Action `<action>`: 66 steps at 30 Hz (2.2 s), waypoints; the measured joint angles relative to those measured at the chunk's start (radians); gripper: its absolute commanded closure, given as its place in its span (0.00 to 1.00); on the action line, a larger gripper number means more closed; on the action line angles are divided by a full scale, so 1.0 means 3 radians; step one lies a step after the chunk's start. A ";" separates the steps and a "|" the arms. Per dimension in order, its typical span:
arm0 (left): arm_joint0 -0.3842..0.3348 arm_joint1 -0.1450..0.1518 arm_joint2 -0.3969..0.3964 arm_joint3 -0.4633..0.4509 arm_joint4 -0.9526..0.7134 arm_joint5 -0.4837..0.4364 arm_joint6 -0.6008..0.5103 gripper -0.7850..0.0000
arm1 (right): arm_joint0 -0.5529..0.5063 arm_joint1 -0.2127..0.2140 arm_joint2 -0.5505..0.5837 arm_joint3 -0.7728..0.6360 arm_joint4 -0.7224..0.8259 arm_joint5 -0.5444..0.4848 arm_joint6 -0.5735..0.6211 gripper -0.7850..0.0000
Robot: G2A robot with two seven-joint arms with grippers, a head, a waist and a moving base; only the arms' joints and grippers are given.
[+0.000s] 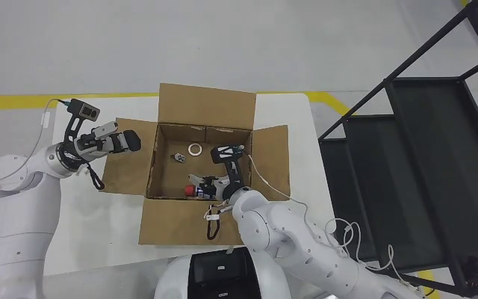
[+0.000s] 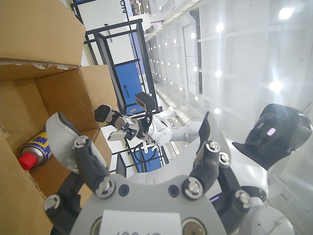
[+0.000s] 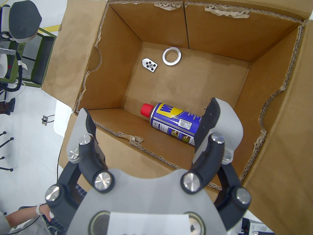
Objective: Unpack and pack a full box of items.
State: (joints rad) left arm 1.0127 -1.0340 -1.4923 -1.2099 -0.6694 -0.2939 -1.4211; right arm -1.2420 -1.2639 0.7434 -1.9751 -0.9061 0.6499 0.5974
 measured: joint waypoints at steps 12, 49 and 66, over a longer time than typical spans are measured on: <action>0.0000 0.0000 0.0000 0.0000 0.0000 0.0000 0.0000 0.00 | 0.0000 0.0000 0.0000 0.0000 0.0000 0.0000 0.0000 0.00; 0.0000 0.0000 0.0000 0.0000 0.0000 0.0000 0.0000 0.00 | 0.0047 -0.0001 0.0063 0.0067 0.0122 -0.0159 0.0111 0.00; 0.0000 0.0000 0.0000 0.0000 0.0000 0.0000 0.0000 0.00 | 0.1242 -0.0118 -0.0331 0.1100 -0.0548 -0.1859 0.1282 0.00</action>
State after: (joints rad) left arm 1.0127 -1.0340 -1.4923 -1.2099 -0.6694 -0.2939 -1.4211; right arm -0.8694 -1.2992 0.6440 -1.6452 -1.0707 0.0921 0.9819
